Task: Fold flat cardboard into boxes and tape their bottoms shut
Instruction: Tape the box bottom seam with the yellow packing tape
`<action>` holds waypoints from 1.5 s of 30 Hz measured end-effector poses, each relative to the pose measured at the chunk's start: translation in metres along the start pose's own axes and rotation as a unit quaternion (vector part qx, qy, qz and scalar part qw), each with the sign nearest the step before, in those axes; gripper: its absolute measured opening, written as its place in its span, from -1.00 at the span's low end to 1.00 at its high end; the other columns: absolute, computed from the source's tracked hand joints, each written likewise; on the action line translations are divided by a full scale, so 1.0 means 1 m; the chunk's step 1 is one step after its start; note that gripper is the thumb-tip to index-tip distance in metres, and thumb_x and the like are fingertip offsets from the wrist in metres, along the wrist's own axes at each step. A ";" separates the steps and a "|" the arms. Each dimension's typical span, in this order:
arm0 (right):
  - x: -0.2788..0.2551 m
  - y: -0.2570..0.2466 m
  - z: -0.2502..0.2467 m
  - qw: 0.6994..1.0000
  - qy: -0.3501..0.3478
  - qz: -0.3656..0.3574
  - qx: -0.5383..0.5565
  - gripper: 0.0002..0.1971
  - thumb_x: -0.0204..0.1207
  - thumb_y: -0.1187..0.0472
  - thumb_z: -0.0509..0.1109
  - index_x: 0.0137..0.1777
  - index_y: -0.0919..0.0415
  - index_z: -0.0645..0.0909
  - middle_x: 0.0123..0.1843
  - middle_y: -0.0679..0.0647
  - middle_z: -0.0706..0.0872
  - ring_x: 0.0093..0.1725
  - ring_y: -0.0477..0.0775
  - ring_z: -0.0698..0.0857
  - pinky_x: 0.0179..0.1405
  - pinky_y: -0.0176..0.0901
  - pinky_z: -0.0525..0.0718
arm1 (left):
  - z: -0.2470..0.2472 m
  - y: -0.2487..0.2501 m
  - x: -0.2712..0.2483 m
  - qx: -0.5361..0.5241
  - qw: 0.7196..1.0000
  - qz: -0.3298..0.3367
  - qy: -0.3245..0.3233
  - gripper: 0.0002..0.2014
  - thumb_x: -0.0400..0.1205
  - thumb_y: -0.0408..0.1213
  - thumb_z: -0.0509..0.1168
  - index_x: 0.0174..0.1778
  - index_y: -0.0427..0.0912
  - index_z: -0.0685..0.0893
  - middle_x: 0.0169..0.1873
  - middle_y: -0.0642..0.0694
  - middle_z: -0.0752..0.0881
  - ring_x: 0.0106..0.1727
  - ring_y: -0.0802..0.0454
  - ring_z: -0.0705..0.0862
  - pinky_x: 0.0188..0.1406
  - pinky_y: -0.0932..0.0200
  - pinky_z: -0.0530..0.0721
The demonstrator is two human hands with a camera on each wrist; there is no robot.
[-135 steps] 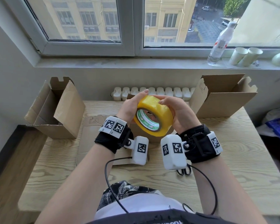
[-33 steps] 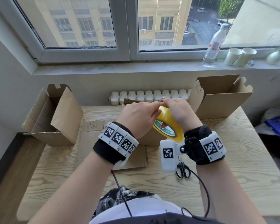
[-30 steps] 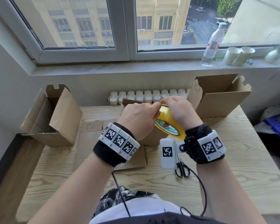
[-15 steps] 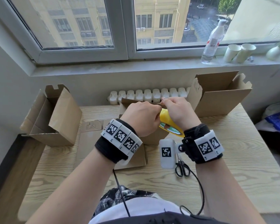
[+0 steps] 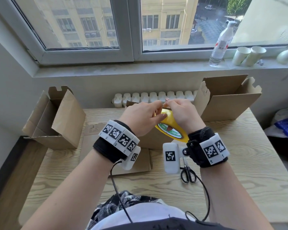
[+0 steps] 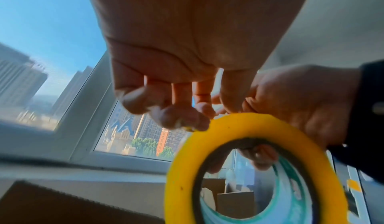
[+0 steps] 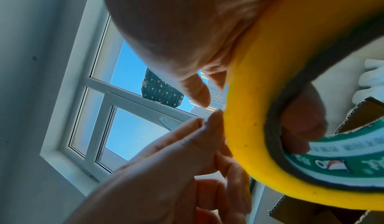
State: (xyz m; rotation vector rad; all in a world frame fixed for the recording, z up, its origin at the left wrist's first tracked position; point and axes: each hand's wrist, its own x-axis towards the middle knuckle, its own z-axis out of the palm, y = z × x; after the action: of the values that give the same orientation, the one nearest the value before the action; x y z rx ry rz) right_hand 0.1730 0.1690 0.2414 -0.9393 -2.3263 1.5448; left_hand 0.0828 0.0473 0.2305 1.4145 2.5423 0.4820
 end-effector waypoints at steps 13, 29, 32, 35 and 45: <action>0.002 -0.001 -0.006 0.999 0.031 -0.017 0.001 -0.55 0.70 0.03 0.14 0.07 0.44 0.67 0.17 0.31 0.72 0.22 0.29 0.61 0.25 0.19 0.56 | 0.002 0.013 0.010 0.159 0.986 0.038 0.035 -0.77 0.81 0.01 -0.09 0.01 -0.04 0.34 -0.18 -0.07 0.65 -0.15 -0.22 0.59 -0.32 0.03 0.28; 0.004 0.002 -0.014 0.980 -0.073 0.077 0.166 -0.81 0.58 0.44 0.27 0.07 0.49 0.68 -0.14 0.34 0.71 -0.38 0.23 0.74 -0.52 -0.06 0.74 | -0.013 0.013 0.001 0.207 0.972 0.085 0.069 -0.85 0.80 -0.05 -0.01 0.11 0.01 0.39 -0.16 0.02 0.61 -0.28 -0.11 0.55 -0.35 0.02 0.33; 0.006 0.004 -0.013 0.983 -0.068 0.075 0.151 -0.80 0.57 0.44 0.30 0.07 0.54 0.68 -0.03 0.42 0.74 -0.21 0.34 0.75 -0.45 0.00 0.77 | -0.010 0.019 0.003 0.289 0.952 0.090 0.046 -0.82 0.78 -0.24 0.02 0.26 -0.02 0.41 -0.12 0.00 0.68 -0.35 -0.08 0.49 -0.42 0.05 0.31; 0.005 0.003 -0.016 0.980 -0.061 0.087 0.167 -0.80 0.57 0.44 0.32 0.10 0.57 0.67 -0.11 0.42 0.72 -0.36 0.27 0.74 -0.48 -0.01 0.76 | -0.010 0.022 0.007 0.305 0.947 0.098 0.019 -0.73 0.75 -0.33 0.03 0.36 -0.04 0.38 -0.14 -0.01 0.70 -0.37 -0.07 0.51 -0.42 0.06 0.36; 0.004 0.009 -0.021 0.973 -0.049 0.103 0.198 -0.77 0.62 0.45 0.23 0.16 0.57 0.63 -0.08 0.42 0.65 -0.44 0.25 0.71 -0.57 -0.04 0.73 | -0.014 0.026 0.020 0.254 0.961 0.110 -0.017 -0.75 0.80 -0.13 -0.08 0.27 -0.06 0.43 -0.22 -0.06 0.63 -0.30 -0.13 0.49 -0.36 0.03 0.30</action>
State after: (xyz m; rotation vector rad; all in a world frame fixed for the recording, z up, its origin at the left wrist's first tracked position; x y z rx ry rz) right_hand 0.1838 0.1893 0.2424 -1.0419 -1.9114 2.0800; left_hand 0.0887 0.0749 0.2526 1.8606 2.6032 -0.1893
